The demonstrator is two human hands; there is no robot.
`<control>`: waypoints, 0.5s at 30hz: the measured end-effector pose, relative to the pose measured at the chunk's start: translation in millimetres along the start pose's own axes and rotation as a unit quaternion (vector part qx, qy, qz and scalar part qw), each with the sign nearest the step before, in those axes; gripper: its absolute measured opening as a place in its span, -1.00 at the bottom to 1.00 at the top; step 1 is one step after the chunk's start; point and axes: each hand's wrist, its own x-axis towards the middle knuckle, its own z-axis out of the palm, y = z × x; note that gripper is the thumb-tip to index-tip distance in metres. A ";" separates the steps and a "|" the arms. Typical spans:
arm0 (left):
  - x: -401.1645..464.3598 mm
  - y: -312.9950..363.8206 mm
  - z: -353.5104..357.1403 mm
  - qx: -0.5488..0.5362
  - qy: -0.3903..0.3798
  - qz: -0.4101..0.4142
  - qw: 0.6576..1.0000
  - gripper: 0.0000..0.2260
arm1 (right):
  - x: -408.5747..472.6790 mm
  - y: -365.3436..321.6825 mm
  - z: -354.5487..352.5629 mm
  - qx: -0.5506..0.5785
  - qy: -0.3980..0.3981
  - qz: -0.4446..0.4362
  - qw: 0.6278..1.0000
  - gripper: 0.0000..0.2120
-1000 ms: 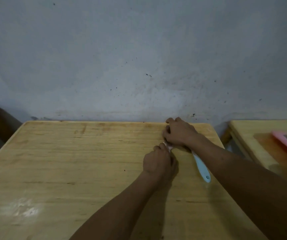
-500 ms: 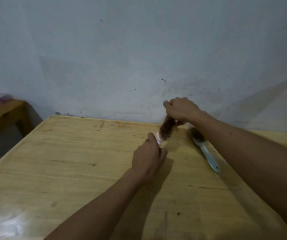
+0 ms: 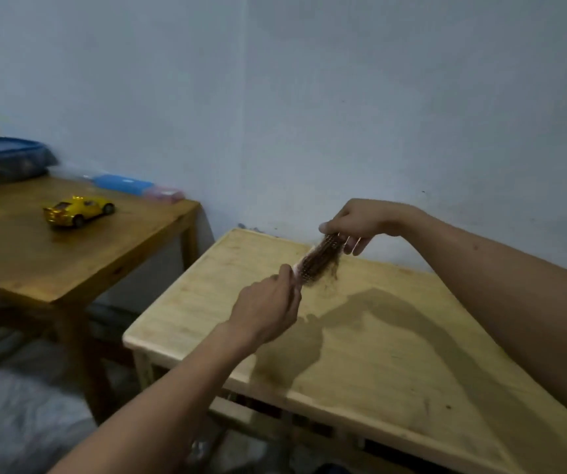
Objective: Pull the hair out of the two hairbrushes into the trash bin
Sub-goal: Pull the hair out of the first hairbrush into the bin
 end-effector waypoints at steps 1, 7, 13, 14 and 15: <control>-9.3 -11.6 -8.2 0.001 -0.014 -0.019 1.000 -0.83 | 3.9 -13.5 10.2 0.000 -0.018 -0.008 1.000 -0.57; -73.6 -63.3 -54.8 -0.069 -0.041 -0.160 0.984 -0.74 | 21.2 -89.3 83.3 0.014 -0.112 -0.054 0.992 -0.64; -121.2 -84.8 -82.1 -0.043 -0.047 -0.231 0.971 -0.31 | 22.8 -127.5 135.8 -0.011 -0.186 -0.071 0.980 -0.66; -127.7 -86.6 -84.3 -0.018 -0.043 -0.242 0.969 -0.28 | 21.2 -133.3 141.6 -0.016 -0.201 -0.073 0.977 -0.66; -134.1 -89.4 -85.7 0.005 -0.036 -0.252 0.967 -0.28 | 20.2 -139.3 146.9 -0.021 -0.216 -0.076 0.973 -0.66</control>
